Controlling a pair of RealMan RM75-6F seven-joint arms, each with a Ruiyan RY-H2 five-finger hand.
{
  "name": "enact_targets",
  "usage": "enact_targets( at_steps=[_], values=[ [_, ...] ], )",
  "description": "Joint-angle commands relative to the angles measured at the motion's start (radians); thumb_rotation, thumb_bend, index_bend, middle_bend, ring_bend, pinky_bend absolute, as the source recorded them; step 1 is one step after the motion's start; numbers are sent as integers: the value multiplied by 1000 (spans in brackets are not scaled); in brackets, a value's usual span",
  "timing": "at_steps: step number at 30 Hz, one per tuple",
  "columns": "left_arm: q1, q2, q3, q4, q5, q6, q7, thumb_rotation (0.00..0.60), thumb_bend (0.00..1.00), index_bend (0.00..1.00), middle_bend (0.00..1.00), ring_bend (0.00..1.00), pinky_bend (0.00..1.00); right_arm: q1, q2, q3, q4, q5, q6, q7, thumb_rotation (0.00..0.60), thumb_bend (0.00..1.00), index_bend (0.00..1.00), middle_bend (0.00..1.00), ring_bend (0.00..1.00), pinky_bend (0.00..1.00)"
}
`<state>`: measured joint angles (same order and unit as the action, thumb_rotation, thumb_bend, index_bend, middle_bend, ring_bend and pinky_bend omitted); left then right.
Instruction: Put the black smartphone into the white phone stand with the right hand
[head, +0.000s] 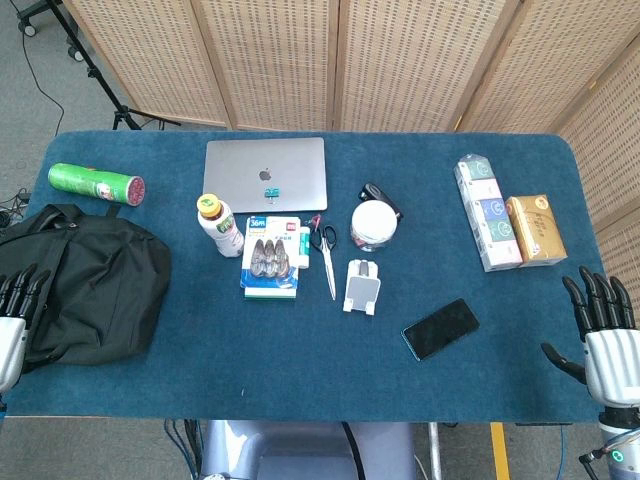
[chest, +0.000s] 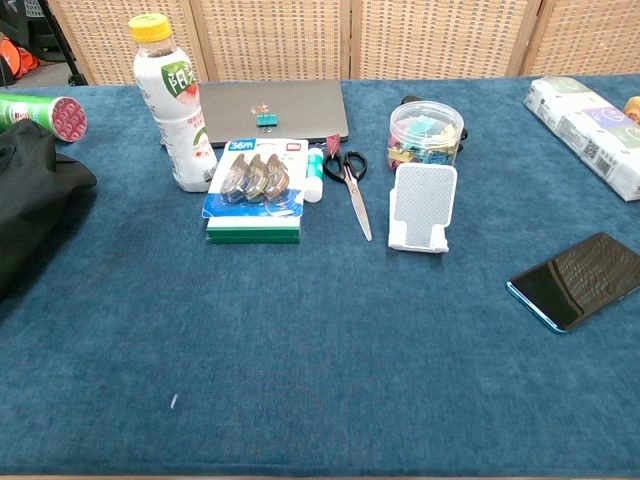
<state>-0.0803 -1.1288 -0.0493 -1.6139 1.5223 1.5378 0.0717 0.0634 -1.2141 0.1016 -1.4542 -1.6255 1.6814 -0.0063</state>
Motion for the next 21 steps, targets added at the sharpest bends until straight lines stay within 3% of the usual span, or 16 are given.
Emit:
enact_targets(
  at_steps=[1,10,15,16,21],
  values=[
    [0,1,2,-3,-2,-4,5,600,0,0,0,0,0,0,6,-5,-7,1,-8,-4,600,0,0,0,0,0],
    [6,10,6,-10,18,16,0,600,0,0,0,0,0,25,20,-49,-14,-28,-85,64,600,0,0,0,0,0],
    [3,9,-2,-7,14,17,-4,600,0,0,0,0,0,149,110,-108,15,-122,-292,98,600,0,0,0,0,0],
    [-3,3,-2,-4,4,1,11,600,0,0,0,0,0,223,157,-134,32,-188,-386,120,600,0,0,0,0,0],
    [-5,-18,-7,1,-15,-8,50,600,0,0,0,0,0,344,177,-159,79,-280,-504,115,600,0,4,0,0,0]
  ],
)
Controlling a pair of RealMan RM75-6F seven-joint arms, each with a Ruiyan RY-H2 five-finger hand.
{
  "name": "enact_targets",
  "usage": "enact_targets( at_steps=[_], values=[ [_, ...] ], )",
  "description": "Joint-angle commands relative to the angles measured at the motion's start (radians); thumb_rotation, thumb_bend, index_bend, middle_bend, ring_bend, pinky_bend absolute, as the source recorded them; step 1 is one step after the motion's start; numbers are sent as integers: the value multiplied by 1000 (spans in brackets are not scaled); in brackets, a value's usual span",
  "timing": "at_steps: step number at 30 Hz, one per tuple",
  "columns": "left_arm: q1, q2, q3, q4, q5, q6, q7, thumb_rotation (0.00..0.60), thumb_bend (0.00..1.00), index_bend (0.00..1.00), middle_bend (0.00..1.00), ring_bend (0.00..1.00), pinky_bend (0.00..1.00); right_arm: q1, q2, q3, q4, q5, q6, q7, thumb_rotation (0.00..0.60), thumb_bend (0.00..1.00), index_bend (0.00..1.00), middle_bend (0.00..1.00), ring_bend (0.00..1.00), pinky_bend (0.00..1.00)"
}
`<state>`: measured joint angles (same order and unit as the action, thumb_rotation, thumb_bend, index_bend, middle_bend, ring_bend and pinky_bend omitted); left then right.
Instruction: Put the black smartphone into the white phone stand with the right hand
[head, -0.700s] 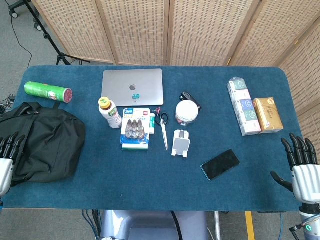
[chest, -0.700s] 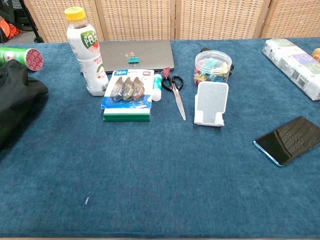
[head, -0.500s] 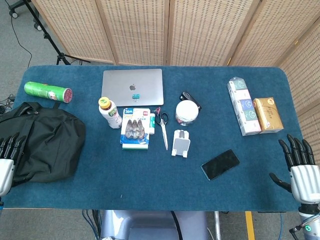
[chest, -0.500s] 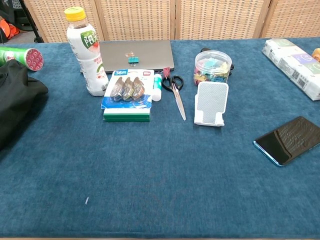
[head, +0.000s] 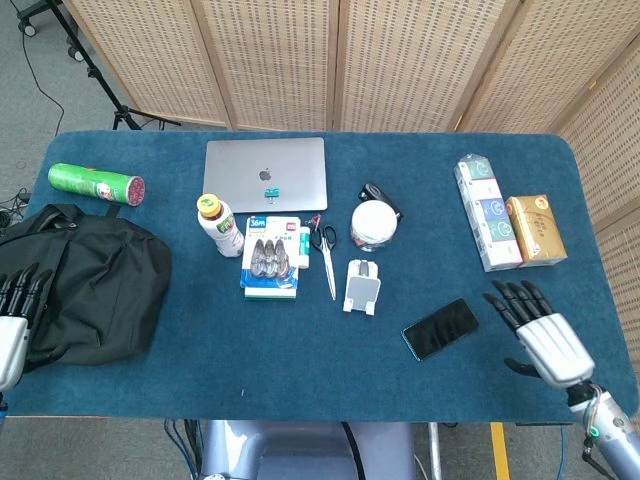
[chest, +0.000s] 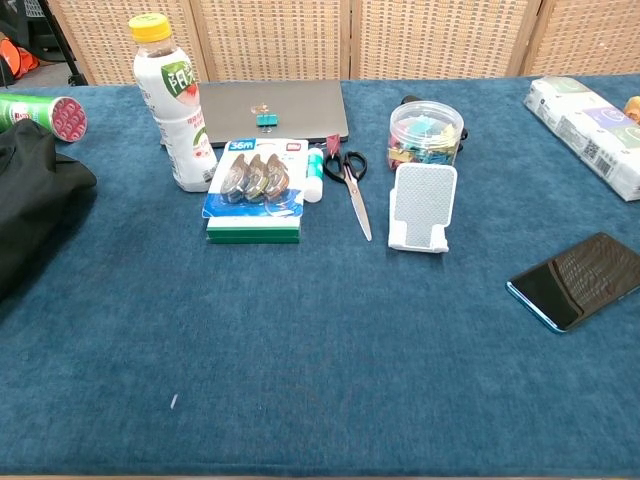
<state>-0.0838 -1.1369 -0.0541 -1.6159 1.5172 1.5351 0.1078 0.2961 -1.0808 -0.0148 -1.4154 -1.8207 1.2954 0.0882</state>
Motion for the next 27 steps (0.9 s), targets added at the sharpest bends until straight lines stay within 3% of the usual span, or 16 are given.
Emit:
enact_targets(
  at_steps=[1,11,19,27],
  values=[
    [-2,-13,-4,5,-13,-6,19,600,0,0,0,0,0,129,41,-47,37,-88,-142,23,600,0,5,0,0,0],
    [-7,-33,-13,25,-46,-24,43,600,0,0,0,0,0,264,34,-59,20,-84,-357,-53,600,0,4,0,0,0],
    [-17,-46,-24,37,-80,-48,62,600,0,0,0,0,0,353,4,-69,-13,-31,-508,-31,600,0,21,0,0,0],
    [-25,-56,-27,43,-95,-62,79,600,0,0,0,0,0,385,-71,-89,32,-15,-526,-1,600,0,39,0,0,0]
  ],
)
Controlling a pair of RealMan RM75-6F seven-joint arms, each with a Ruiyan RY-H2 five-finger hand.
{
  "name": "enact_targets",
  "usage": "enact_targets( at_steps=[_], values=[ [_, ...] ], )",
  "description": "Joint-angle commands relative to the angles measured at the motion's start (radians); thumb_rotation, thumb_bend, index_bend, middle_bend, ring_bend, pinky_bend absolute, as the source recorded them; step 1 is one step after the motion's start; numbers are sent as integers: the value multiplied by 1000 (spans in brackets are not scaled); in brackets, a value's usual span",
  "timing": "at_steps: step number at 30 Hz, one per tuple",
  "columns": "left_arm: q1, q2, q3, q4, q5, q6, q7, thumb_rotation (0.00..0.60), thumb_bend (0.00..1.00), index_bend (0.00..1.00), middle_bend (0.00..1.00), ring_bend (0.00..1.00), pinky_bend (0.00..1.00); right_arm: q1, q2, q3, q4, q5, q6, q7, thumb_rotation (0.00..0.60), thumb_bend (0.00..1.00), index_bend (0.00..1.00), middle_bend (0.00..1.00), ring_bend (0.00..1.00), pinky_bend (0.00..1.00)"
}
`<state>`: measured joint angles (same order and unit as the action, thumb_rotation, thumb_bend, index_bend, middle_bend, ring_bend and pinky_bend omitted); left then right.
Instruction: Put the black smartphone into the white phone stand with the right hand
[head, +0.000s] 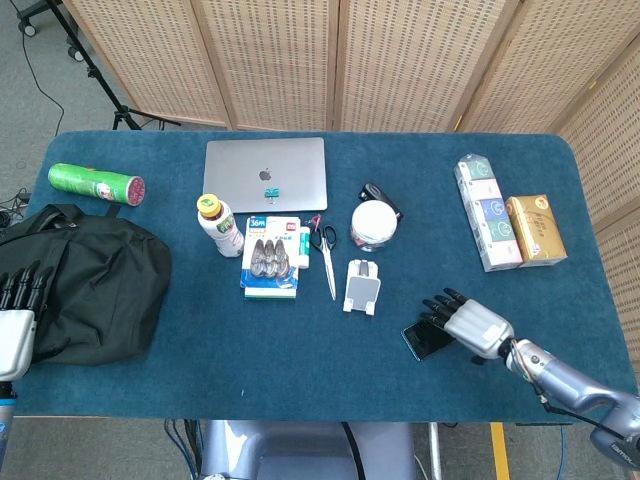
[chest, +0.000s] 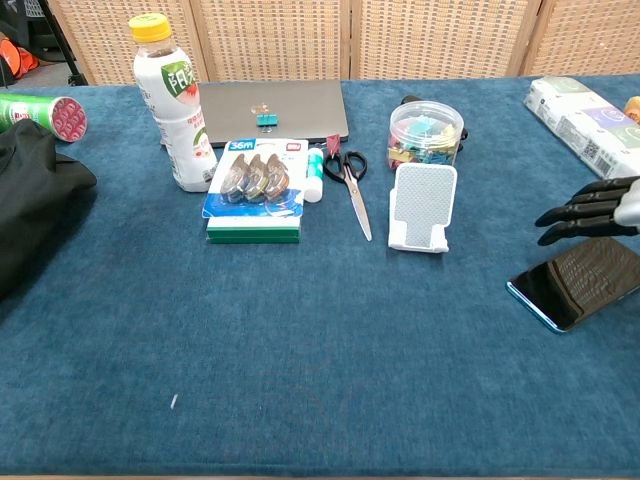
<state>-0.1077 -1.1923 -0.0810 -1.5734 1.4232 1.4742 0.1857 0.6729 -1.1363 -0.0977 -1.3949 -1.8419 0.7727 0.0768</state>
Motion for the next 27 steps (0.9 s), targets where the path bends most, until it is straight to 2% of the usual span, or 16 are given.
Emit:
enact_targets(
  at_steps=[1,10,16,19,24,27],
  values=[
    [-1,-1,0,0,-1,-2,2,600,0,0,0,0,0,11,-24,-8,16,9,-3,17,600,0,40,0,0,0],
    [-2,-2,-3,6,-13,-5,-2,600,0,0,0,0,0,34,-84,-34,67,9,18,49,600,0,46,0,0,0],
    [-2,0,-2,6,-13,-5,-7,600,0,0,0,0,0,33,-119,-42,106,25,32,53,600,0,112,11,0,0],
    [-1,1,-1,6,-13,-5,-9,600,0,0,0,0,0,28,-133,-45,131,25,53,54,600,0,176,75,17,16],
    [-1,2,0,8,-15,-8,-12,600,0,0,0,0,0,10,-169,-55,193,24,102,74,600,0,352,266,179,125],
    [-1,2,1,8,-13,-8,-13,600,0,0,0,0,0,-7,-199,-66,247,19,147,113,600,0,430,351,240,169]
  ],
)
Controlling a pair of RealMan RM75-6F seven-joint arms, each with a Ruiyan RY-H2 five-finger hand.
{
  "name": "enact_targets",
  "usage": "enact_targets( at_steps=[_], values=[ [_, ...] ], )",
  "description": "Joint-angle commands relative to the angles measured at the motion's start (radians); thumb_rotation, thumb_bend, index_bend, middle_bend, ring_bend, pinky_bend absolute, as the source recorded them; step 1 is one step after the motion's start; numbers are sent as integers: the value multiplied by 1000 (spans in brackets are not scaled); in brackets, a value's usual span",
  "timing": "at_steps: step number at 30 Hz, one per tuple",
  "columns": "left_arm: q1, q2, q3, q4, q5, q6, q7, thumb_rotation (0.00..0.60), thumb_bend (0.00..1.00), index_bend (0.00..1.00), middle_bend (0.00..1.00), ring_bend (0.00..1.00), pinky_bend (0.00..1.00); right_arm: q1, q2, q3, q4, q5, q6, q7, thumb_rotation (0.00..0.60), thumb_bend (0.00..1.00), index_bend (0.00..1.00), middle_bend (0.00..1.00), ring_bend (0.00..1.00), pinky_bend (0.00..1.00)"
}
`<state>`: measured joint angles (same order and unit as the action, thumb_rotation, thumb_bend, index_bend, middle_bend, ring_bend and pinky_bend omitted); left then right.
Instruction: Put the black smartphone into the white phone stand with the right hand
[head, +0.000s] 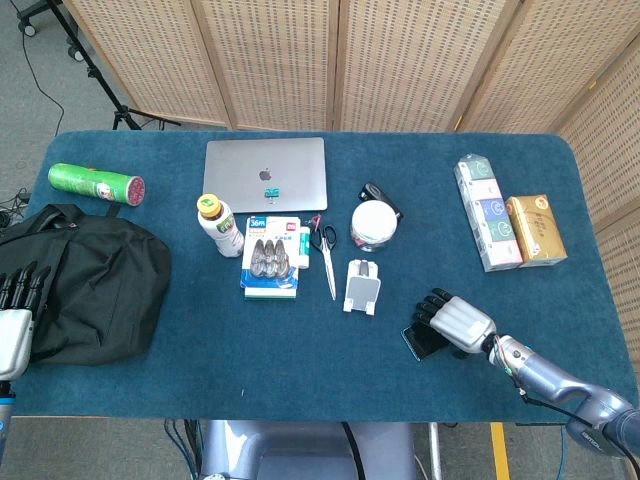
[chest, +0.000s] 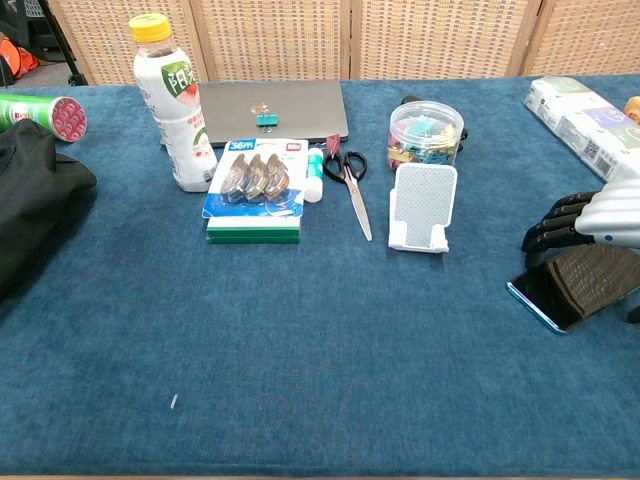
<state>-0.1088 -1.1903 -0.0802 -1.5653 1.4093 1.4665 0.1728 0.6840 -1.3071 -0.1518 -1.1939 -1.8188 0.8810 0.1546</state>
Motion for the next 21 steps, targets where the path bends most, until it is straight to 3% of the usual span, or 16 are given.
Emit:
enact_targets(
  at_steps=[1,6,11,14,21],
  values=[
    [0,0,1,0,0,0,0,600,0,0,0,0,0,-23,-38,-18,67,-9,53,50,600,0,437,360,245,172],
    [-1,-1,2,-1,1,-1,2,600,0,0,0,0,0,-41,-68,-37,146,-33,141,118,600,0,484,417,294,216],
    [-1,0,3,-3,1,-2,1,600,0,0,0,0,0,-52,-57,-31,159,-43,223,127,600,13,485,423,302,221],
    [0,1,4,-4,3,-1,0,600,0,0,0,0,0,-58,-29,-17,139,-52,292,97,600,28,491,428,306,223],
    [0,4,6,-6,7,1,-5,600,0,0,0,0,0,-42,53,25,18,-44,341,18,600,53,492,428,307,223]
  ],
)
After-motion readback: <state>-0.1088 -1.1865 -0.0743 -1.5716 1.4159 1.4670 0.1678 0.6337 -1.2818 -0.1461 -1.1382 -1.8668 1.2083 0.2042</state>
